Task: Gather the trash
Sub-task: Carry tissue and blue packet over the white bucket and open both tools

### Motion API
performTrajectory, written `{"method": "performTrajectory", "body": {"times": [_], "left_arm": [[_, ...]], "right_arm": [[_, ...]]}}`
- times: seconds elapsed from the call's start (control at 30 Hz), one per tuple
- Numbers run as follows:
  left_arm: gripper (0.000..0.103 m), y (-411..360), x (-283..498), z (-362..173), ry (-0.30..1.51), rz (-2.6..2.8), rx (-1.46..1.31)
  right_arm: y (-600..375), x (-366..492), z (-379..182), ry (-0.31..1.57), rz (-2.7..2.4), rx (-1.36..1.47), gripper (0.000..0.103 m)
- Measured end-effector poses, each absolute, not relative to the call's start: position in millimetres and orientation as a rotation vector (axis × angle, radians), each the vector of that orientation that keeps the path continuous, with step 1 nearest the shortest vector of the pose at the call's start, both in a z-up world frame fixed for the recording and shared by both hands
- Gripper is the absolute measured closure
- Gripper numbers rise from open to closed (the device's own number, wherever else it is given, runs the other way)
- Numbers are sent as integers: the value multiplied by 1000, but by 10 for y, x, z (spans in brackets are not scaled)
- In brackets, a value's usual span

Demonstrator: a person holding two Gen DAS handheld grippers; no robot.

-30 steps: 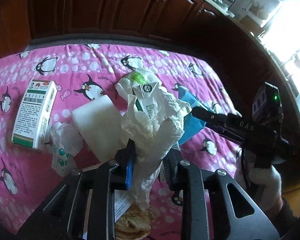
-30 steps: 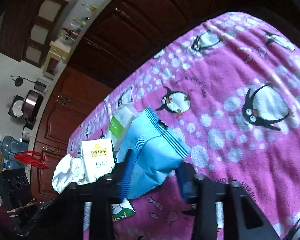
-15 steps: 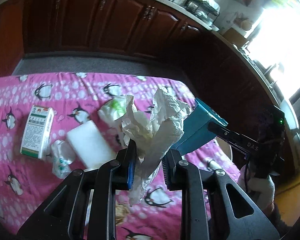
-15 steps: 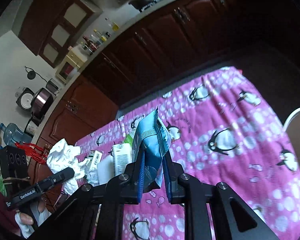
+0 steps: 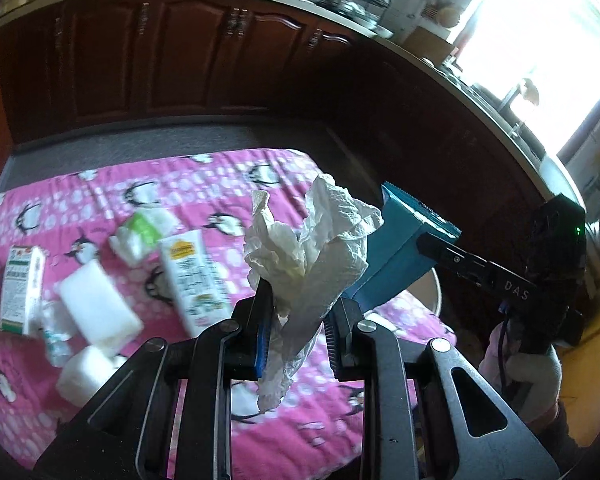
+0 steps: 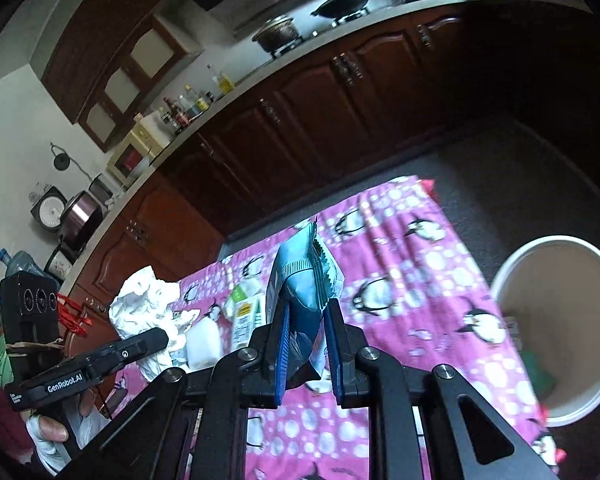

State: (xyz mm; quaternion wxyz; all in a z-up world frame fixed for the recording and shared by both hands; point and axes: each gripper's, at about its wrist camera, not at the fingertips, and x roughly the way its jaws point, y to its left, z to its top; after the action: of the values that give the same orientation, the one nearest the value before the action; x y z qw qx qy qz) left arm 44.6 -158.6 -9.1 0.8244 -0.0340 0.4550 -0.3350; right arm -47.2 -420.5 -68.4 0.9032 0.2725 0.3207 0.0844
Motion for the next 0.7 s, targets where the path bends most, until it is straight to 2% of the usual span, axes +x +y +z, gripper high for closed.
{"method": "performTrajectory", "body": {"times": [0.7], "left_arm": [[83,-3248,264,-258,1031,-929,44]], "right_arm": [[-5451,-1226,-772,620,-120,604,87]]}}
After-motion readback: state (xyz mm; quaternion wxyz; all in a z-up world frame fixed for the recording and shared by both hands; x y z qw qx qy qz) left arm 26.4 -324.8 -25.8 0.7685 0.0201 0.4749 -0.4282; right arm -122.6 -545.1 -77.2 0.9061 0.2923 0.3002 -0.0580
